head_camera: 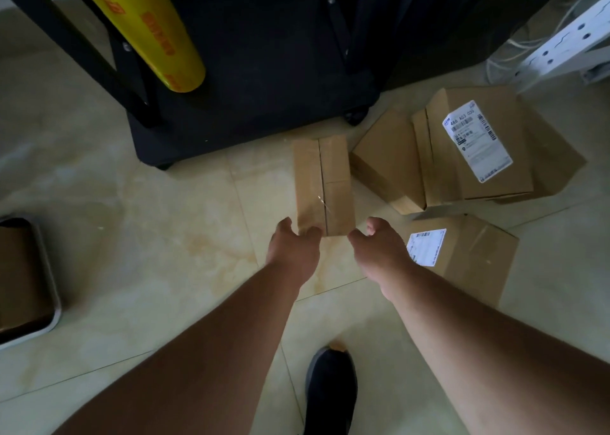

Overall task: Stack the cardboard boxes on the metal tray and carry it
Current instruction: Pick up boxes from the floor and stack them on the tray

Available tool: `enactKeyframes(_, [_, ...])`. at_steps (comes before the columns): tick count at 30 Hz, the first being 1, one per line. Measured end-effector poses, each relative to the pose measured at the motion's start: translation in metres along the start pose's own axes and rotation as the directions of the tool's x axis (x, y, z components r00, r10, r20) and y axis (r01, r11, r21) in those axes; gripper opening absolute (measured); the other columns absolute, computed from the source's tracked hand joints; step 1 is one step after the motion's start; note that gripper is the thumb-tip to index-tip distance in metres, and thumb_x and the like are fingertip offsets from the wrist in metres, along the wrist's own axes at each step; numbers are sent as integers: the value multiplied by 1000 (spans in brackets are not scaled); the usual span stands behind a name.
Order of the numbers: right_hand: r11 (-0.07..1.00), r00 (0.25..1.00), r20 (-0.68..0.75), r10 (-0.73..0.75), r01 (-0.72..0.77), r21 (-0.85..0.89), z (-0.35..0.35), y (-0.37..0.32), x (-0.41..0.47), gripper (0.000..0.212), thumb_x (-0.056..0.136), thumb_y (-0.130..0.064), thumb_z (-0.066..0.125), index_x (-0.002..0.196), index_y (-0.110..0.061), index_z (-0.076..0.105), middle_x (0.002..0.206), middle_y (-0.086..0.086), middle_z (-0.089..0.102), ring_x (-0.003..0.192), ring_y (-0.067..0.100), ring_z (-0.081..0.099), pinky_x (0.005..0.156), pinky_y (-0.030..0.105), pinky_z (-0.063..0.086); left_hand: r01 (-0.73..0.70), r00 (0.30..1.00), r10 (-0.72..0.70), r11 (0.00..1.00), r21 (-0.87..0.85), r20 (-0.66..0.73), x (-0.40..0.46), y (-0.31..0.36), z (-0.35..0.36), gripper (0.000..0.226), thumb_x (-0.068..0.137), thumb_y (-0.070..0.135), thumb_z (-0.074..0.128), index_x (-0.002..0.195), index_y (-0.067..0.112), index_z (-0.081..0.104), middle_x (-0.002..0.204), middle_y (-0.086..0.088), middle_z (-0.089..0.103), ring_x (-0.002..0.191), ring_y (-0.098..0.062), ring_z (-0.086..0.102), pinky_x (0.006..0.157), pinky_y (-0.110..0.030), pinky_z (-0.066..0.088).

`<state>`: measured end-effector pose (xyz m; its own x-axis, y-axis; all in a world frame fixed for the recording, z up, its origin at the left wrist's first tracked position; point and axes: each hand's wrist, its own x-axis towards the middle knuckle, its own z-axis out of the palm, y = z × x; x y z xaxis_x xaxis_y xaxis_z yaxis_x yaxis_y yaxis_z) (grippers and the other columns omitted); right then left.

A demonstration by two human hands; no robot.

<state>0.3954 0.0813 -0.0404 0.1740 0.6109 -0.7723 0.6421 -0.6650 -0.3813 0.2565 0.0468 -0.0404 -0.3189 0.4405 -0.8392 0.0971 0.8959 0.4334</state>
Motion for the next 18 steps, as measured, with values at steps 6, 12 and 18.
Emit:
enactKeyframes(6, [996, 998, 43, -55, 58, -65, 14, 7, 31, 6, 94, -23, 51, 96, -18, 49, 85, -3, 52, 73, 23, 48, 58, 29, 35, -24, 999, 25, 1000, -8, 46, 29, -1, 11, 61, 102, 35, 55, 158, 20, 37, 155, -8, 50, 134, -34, 53, 103, -35, 42])
enactKeyframes(12, [989, 989, -10, -149, 149, -18, 16, 5, 20, 9, 89, -22, 51, 84, -19, 57, 69, -2, 53, 68, 25, 49, 63, 34, 39, -109, 989, 111, 994, -22, 95, 26, -12, 4, 49, 99, 32, 57, 148, 27, 52, 129, 2, 67, 106, -21, 64, 81, -27, 45])
enactKeyframes(18, [985, 991, -18, -136, 137, 101, 19, -14, -17, 25, 86, -47, 70, 91, -22, 71, 70, -10, 64, 65, 14, 59, 57, 28, 38, -124, 988, 133, 987, -106, 82, -18, -20, -32, 55, 98, 25, 66, 149, 35, 47, 108, 20, 60, 79, 4, 57, 53, -6, 45])
